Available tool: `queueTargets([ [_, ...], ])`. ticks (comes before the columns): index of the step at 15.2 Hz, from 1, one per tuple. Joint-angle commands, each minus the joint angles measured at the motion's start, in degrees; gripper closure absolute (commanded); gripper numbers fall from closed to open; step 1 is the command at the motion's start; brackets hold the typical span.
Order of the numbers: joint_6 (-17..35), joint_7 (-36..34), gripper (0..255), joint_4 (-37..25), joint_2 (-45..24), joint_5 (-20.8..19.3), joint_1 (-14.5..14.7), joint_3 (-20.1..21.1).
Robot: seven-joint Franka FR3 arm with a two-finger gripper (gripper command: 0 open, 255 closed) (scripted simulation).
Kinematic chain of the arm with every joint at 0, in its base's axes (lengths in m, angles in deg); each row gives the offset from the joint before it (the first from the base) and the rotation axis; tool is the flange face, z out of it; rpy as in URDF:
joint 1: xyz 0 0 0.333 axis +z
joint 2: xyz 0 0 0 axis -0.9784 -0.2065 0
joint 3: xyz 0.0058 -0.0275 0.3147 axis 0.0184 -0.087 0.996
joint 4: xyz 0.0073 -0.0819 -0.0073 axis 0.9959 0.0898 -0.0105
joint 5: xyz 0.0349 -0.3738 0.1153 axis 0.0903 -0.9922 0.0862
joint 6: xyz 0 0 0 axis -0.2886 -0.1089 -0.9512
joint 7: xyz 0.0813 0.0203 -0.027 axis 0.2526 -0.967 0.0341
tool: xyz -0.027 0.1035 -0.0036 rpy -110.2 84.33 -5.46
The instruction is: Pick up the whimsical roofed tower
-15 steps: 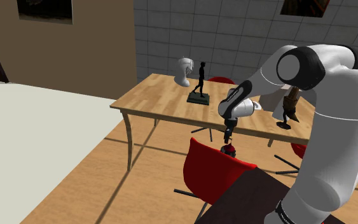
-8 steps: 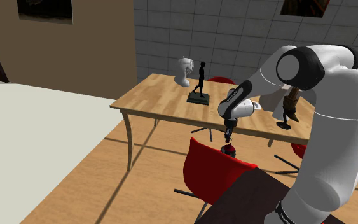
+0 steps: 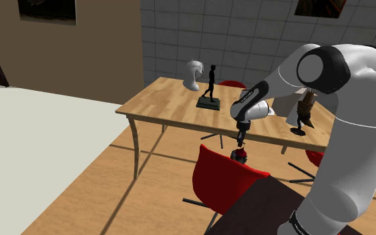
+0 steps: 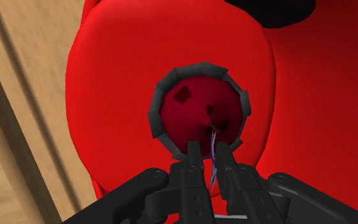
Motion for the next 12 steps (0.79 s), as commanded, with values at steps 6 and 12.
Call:
queueTargets([
  [6, -5.0, -1.4, 255, -0.9, 4.4, -2.3, 0.6, -0.8],
  [12, -8.1, -2.2, 255, -1.6, 7.0, -3.6, 0.8, -1.1],
])
